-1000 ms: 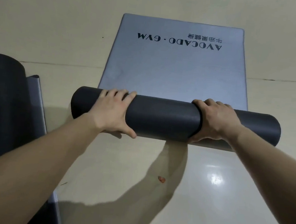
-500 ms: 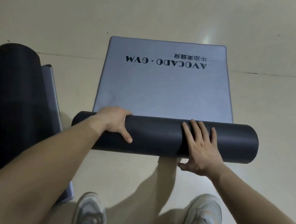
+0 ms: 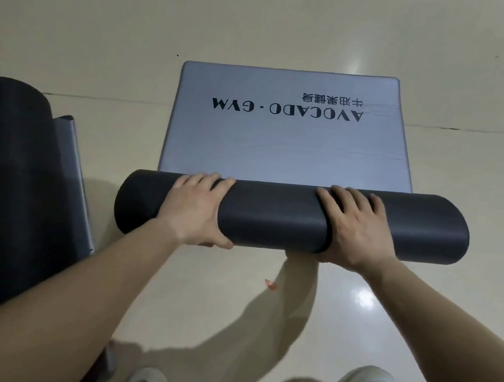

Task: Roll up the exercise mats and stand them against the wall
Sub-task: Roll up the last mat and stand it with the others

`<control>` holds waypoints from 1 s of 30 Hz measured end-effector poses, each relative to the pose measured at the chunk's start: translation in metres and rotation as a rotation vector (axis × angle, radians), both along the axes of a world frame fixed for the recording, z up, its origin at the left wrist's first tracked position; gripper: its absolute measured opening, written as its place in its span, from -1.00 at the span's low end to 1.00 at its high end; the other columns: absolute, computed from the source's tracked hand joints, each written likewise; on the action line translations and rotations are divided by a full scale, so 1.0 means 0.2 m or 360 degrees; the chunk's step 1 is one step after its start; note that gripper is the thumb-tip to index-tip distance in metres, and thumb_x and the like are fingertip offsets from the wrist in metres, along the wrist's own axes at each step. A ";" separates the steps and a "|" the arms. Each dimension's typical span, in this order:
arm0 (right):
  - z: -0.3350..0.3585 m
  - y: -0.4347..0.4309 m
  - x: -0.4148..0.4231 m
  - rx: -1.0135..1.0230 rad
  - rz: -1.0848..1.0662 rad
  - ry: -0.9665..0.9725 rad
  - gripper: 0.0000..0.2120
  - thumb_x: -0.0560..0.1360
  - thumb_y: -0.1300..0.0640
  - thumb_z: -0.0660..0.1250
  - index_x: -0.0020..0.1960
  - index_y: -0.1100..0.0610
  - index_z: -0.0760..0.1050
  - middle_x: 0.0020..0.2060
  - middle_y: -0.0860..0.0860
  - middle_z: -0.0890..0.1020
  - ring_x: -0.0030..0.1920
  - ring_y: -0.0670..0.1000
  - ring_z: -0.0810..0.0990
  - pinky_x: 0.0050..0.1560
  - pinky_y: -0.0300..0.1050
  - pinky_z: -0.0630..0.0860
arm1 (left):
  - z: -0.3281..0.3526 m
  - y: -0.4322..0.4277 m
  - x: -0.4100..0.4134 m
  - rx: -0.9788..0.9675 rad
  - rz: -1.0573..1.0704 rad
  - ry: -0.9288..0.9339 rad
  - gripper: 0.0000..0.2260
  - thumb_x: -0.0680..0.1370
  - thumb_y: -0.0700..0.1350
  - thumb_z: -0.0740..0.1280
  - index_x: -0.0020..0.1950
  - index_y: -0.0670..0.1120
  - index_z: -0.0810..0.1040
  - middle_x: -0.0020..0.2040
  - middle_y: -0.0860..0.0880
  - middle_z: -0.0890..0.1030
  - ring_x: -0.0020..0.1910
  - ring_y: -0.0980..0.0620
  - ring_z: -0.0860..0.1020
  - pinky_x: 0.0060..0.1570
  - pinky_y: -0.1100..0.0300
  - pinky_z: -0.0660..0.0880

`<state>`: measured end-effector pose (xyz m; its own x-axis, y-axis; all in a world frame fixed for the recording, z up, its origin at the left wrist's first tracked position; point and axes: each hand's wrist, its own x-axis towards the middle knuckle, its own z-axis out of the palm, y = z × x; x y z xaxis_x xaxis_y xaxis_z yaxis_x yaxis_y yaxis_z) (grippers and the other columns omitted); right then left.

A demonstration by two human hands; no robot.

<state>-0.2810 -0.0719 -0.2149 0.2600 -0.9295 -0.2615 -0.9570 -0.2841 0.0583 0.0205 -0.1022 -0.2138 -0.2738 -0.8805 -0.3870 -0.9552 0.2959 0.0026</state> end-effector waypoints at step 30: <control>0.07 0.10 0.06 0.0199 -0.0106 0.0102 0.49 0.06 -0.51 0.54 0.65 -0.03 -0.27 0.66 0.15 -0.01 0.65 0.26 -0.07 0.54 0.43 -0.04 | 0.13 0.11 0.02 0.0090 0.0155 0.0194 -0.12 0.46 0.42 0.32 0.66 0.17 0.02 0.68 0.01 0.03 0.65 -0.10 -0.01 0.58 -0.15 -0.10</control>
